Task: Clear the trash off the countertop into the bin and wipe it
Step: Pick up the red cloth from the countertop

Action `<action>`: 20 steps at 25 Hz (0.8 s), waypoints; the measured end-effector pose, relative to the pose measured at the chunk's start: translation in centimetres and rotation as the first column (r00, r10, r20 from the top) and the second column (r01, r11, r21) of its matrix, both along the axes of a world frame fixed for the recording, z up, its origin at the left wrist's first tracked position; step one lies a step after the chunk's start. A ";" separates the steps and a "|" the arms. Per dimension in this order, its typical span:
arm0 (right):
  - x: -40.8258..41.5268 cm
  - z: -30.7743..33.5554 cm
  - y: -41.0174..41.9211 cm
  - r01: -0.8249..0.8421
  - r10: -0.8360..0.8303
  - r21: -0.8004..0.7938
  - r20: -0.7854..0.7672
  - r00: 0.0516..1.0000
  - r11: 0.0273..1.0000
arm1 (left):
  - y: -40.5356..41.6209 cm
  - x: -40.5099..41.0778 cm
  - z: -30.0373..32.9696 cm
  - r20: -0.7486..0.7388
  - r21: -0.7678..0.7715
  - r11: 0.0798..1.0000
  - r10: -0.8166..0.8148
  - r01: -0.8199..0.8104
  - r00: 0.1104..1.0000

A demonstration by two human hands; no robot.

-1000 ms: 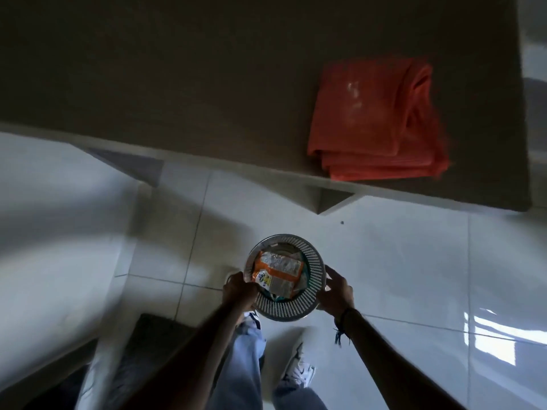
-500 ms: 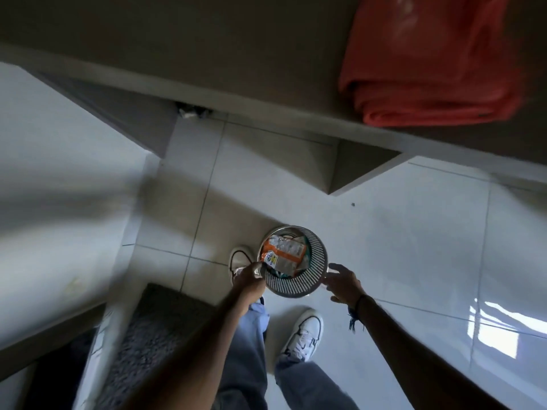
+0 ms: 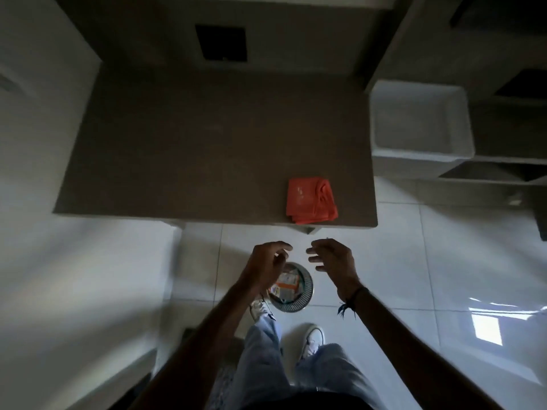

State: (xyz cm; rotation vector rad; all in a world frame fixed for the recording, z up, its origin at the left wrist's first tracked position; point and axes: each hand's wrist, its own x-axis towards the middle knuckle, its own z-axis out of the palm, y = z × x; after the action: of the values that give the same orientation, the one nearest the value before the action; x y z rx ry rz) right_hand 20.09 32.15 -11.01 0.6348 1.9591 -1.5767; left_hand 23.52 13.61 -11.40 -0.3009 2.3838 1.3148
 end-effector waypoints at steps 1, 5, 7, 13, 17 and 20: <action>-0.7 1.1 -0.2 0.014 0.001 0.096 -0.154 0.988 0.995 | -0.1 -1.2 1.0 -0.053 0.006 0.999 0.040 -0.040 0.998; -5.6 4.5 -1.5 0.085 0.134 0.429 -0.456 0.880 0.899 | 0.0 -6.5 3.5 -0.209 -0.028 0.986 0.153 -0.163 0.966; -8.3 4.8 -2.1 -0.031 0.202 0.490 -0.298 0.933 0.871 | 0.4 -8.6 3.8 -0.135 -0.040 0.991 0.122 -0.129 0.983; -13.3 4.1 0.3 -0.100 0.186 0.386 -0.193 0.964 0.917 | 3.2 -13.8 3.2 -0.115 -0.108 0.994 -0.033 0.021 0.993; -20.0 4.8 5.6 0.031 0.064 0.331 -0.271 0.961 0.943 | 8.6 -21.6 3.9 -0.157 -0.112 0.993 -0.040 0.023 0.987; -25.8 4.9 9.9 0.123 -0.006 0.328 -0.337 0.942 0.936 | 13.4 -28.2 4.6 -0.188 -0.074 0.996 -0.062 0.048 0.980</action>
State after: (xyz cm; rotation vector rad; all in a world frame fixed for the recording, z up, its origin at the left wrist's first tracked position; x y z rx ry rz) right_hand -5.71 42.06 -6.08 0.6040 2.5281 -1.4617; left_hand -4.71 27.00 -6.82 -0.1322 2.5799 1.2902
